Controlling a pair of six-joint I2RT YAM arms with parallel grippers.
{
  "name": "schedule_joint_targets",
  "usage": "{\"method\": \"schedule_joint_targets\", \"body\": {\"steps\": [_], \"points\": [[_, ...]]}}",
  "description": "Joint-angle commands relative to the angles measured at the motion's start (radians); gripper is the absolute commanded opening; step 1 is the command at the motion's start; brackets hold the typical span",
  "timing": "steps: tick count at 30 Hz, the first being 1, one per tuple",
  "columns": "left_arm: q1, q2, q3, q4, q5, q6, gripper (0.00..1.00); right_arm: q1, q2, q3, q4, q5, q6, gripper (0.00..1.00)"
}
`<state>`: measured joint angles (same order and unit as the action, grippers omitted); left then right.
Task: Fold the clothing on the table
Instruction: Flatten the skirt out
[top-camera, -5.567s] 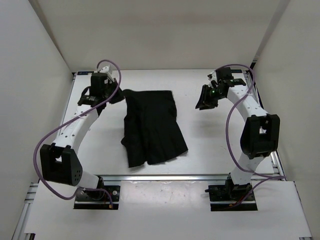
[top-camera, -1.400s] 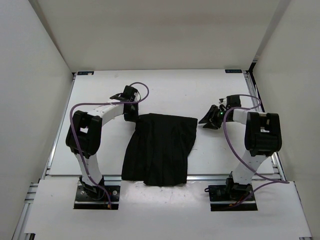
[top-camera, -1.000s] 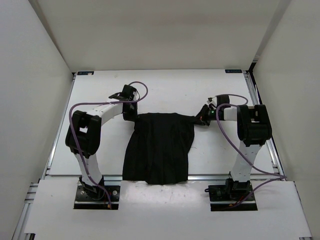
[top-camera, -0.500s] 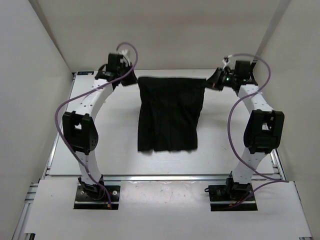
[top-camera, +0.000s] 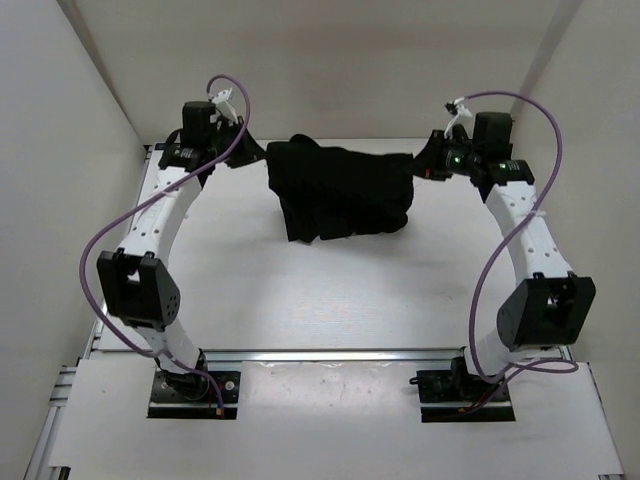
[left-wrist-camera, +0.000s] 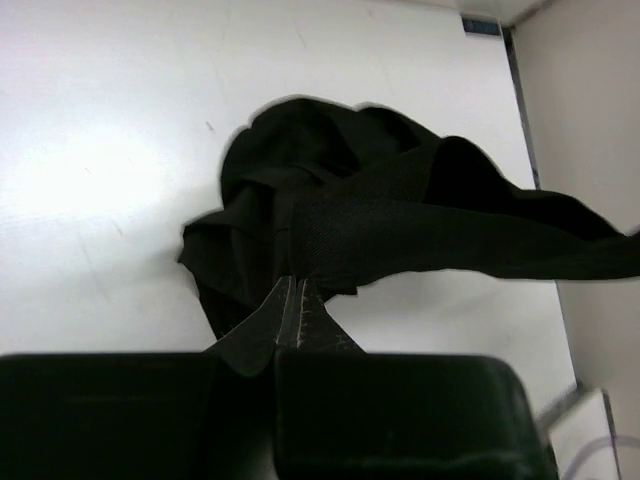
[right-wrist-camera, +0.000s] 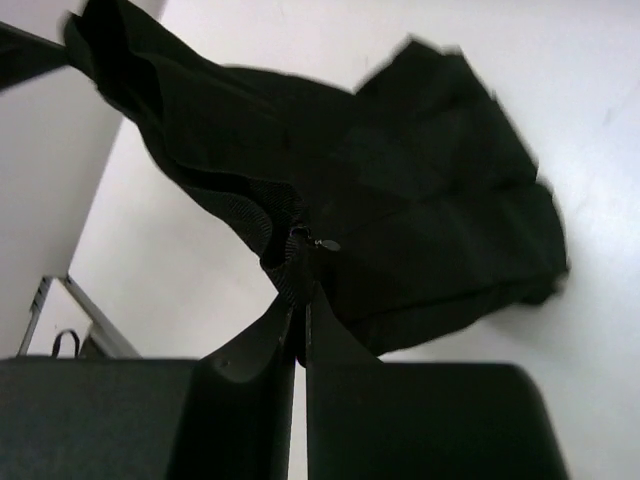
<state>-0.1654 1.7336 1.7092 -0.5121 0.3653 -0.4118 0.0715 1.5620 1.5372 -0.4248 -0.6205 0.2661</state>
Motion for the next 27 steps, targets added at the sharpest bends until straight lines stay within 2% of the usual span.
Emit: {"method": "schedule_joint_targets", "body": {"steps": [1, 2, 4, 6, 7, 10, 13, 16, 21, 24, 27], "points": [[0.047, -0.176, -0.127, 0.036, 0.157, 0.03, 0.0, 0.014, -0.13, -0.084, -0.092, 0.039, -0.068, 0.0], [0.078, -0.225, -0.152, 0.056, 0.208, 0.016, 0.0, 0.017, -0.191, -0.121, -0.103, 0.059, -0.103, 0.0], [0.101, -0.294, -0.213, 0.112, 0.311, -0.027, 0.0, 0.113, -0.285, -0.134, -0.126, 0.169, -0.159, 0.0], [0.096, -0.353, -0.186, 0.098, 0.323, -0.03, 0.0, 0.196, -0.397, -0.198, -0.095, 0.322, -0.206, 0.0], [0.08, -0.361, -0.146, 0.078, 0.313, -0.021, 0.0, 0.23, -0.464, -0.225, -0.068, 0.338, -0.211, 0.0], [0.055, -0.382, -0.047, 0.078, 0.32, -0.019, 0.0, 0.225, -0.6, -0.278, -0.01, 0.358, -0.186, 0.0], [0.057, -0.394, -0.013, 0.064, 0.322, -0.024, 0.0, 0.145, -0.655, -0.296, 0.023, 0.308, -0.165, 0.0], [0.059, -0.388, -0.066, 0.067, 0.291, -0.019, 0.0, 0.053, -0.629, -0.31, 0.023, 0.226, -0.136, 0.0], [0.081, -0.323, -0.27, 0.176, 0.25, -0.073, 0.0, -0.062, -0.481, -0.374, 0.027, 0.183, -0.067, 0.0], [0.066, -0.231, -0.325, 0.237, 0.21, -0.09, 0.0, -0.068, -0.361, -0.4, 0.067, 0.18, -0.061, 0.01], [0.046, -0.094, -0.338, 0.294, 0.201, -0.117, 0.0, -0.095, -0.202, -0.349, 0.084, 0.169, -0.048, 0.0]]}}
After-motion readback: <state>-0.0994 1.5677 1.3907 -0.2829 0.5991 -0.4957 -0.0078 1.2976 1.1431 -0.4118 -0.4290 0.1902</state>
